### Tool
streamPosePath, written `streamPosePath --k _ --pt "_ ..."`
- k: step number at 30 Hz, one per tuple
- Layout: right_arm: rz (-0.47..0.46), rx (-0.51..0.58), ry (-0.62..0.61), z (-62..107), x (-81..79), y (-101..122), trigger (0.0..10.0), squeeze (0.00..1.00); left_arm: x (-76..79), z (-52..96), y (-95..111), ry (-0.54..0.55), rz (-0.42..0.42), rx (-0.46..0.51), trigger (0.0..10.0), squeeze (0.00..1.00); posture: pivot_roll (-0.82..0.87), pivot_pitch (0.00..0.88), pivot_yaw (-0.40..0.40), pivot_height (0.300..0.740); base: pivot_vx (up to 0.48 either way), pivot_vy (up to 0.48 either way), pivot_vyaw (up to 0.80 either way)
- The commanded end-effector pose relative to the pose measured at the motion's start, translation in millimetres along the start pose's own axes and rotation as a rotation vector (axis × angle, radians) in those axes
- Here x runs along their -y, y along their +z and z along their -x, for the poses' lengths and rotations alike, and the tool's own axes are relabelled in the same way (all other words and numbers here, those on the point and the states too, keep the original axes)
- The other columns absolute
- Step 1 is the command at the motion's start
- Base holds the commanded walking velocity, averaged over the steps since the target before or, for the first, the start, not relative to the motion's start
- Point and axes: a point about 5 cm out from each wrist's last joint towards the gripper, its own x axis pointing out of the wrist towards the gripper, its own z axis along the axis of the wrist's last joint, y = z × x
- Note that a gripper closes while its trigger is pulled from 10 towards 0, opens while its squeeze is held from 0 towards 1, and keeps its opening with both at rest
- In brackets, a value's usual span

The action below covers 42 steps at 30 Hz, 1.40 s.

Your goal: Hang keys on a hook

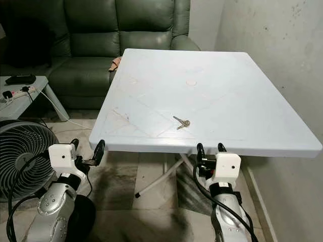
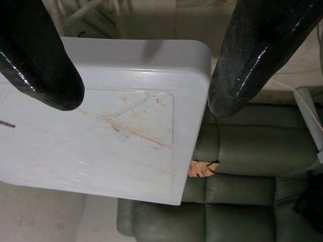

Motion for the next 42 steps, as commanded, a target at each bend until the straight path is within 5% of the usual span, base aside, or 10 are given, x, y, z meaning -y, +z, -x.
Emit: streamPosePath --k 1,13,42 --pt "0.002 0.017 0.011 -1.7 -3.0 5.4 10.0 0.0 -4.5 -2.2 7.0 0.003 -0.008 0.013 10.0 0.0 -0.02 0.0 0.018 0.732 0.0 0.0 0.0" --pt "0.0 0.026 0.005 -6.2 -2.5 8.2 10.0 0.0 -2.4 -5.1 11.8 -0.012 -0.006 0.023 10.0 0.0 -0.02 0.0 0.019 0.732 0.0 0.0 0.0" --pt "-0.004 0.017 0.01 -7.9 -4.9 5.5 10.0 0.0 2.0 -6.9 11.9 -0.027 -0.006 0.02 10.0 0.0 -0.01 0.0 0.019 0.732 0.275 0.0 0.0"
